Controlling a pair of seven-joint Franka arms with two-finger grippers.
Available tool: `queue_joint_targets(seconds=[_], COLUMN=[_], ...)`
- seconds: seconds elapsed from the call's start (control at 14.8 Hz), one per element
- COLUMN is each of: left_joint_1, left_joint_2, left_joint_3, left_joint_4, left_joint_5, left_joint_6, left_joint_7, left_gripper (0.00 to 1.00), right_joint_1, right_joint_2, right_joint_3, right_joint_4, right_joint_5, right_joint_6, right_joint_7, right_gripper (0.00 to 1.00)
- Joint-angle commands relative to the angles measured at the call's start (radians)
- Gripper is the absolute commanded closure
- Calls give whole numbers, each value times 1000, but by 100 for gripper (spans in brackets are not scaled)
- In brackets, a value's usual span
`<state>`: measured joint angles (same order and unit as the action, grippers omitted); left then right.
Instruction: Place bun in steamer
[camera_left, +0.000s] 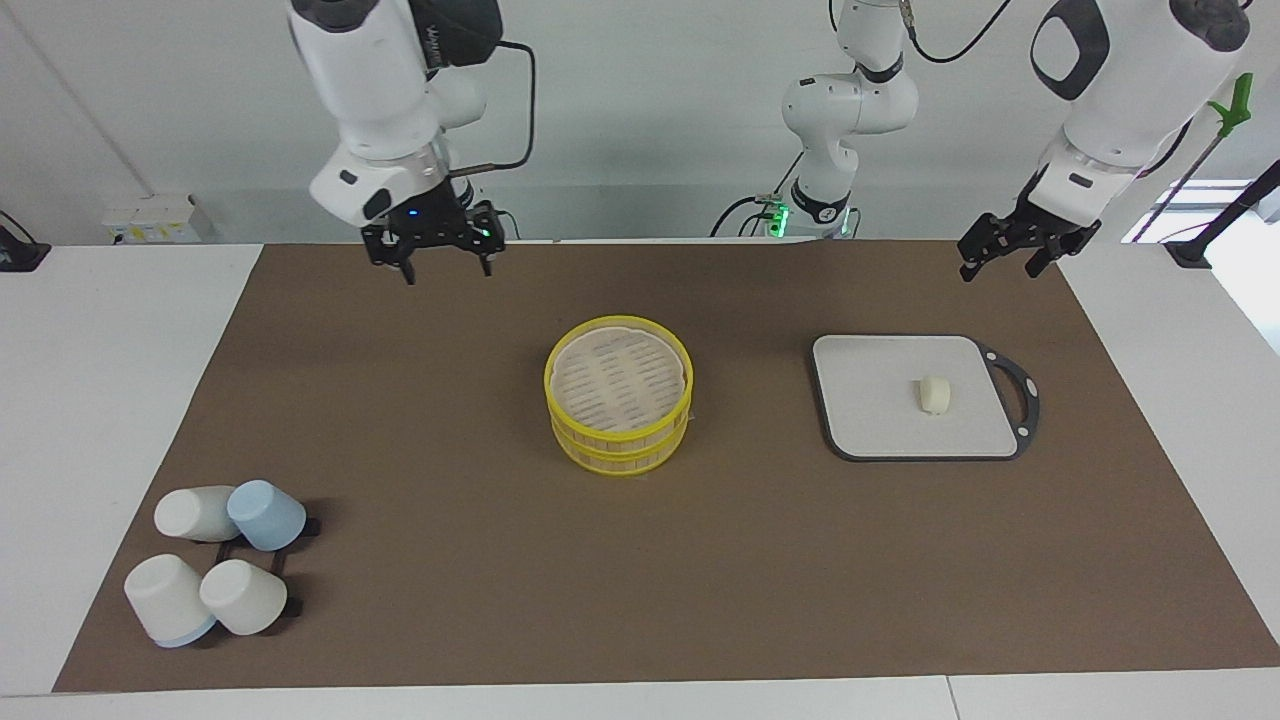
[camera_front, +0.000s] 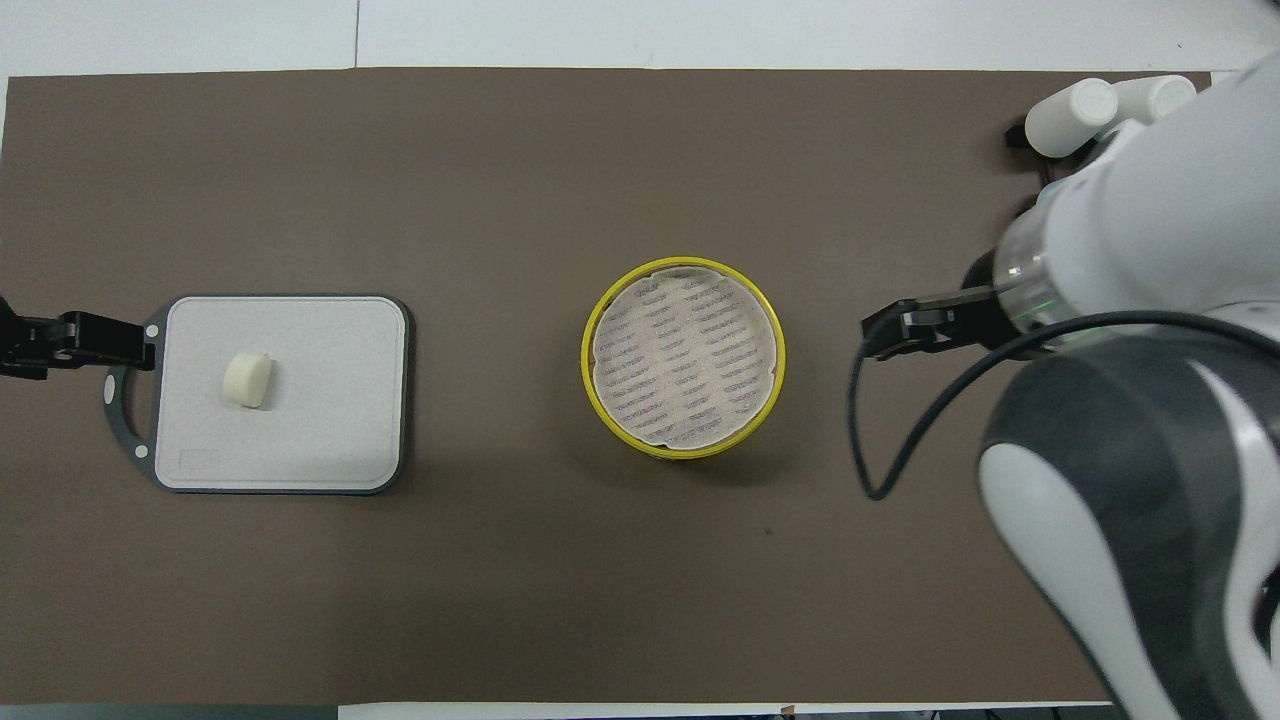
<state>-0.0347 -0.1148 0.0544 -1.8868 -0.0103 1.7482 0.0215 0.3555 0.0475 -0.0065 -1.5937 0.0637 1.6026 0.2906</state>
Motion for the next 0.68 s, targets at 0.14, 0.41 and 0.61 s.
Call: queue_joint_targets(seconds=[0.14, 0.41, 0.61], left_joint_1=[3, 4, 22], left_joint_2=[-8, 91, 147], left_joint_3=[4, 4, 5], left_joint_4=[-282, -354, -357], left_joint_5=[13, 13, 13], left_joint_6=[302, 496, 562], left_joint_7=[110, 178, 205], left_gripper=[0, 0, 0], right_joint_1=[150, 256, 316], right_joint_2=[282, 369, 422], right_joint_3=[-9, -12, -12], right_joint_4=[253, 248, 245], right_joint_5=[30, -4, -42], right_joint_6=[94, 223, 278], right_joint_7=[209, 278, 334], right_gripper=[0, 0, 0])
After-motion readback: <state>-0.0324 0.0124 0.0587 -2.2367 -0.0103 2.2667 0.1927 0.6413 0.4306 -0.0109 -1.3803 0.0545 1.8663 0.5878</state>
